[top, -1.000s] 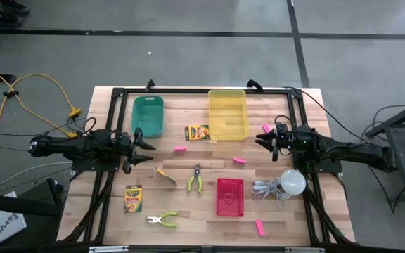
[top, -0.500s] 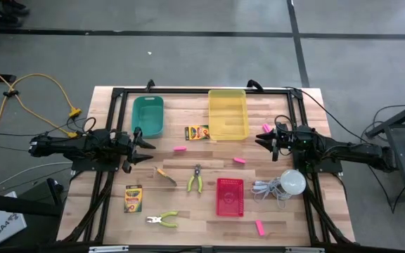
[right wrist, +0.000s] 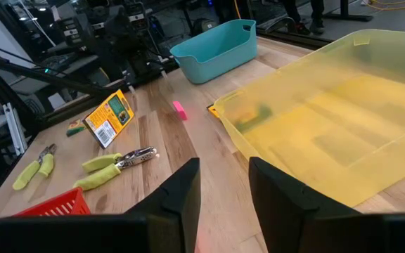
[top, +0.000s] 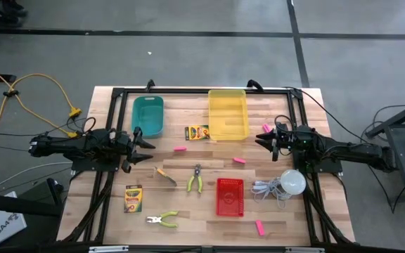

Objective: Pick & Place School Supplies
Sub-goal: Put the crayon box into the yellow bin

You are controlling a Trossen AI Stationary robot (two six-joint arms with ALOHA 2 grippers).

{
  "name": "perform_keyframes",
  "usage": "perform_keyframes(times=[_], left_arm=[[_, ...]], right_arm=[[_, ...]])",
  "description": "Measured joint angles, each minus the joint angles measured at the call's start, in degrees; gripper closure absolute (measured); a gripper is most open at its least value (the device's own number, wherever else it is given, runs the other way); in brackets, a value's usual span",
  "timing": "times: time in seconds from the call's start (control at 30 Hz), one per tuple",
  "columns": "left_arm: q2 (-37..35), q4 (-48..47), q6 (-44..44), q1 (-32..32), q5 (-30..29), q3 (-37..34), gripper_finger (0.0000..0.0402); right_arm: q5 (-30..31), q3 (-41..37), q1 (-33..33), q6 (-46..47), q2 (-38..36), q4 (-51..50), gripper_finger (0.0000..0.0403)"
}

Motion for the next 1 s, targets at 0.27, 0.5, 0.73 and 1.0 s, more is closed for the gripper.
perform_keyframes(times=[0.27, 0.5, 0.73, 1.0], left_arm=[[0.19, -0.13, -2.75, -0.02, 2.59, 0.02, 0.0224], [7.79, -4.27, -0.73, 0.01, 2.63, 5.40, 0.0224], [24.06, -9.21, 3.89, -1.41, 3.02, 15.72, 0.0224], [41.68, -14.46, 7.42, -6.56, 3.33, 25.95, 0.0224]], right_arm=[[0.00, 0.00, 0.00, 0.00, -0.01, 0.00, 0.0292], [-0.01, 0.00, 0.01, 0.00, 0.00, 0.00, 0.0292], [-0.01, 0.00, -0.01, 0.00, 0.01, 0.00, 0.0292], [-0.01, 0.00, -0.01, 0.00, -0.01, 0.00, 0.0292]])
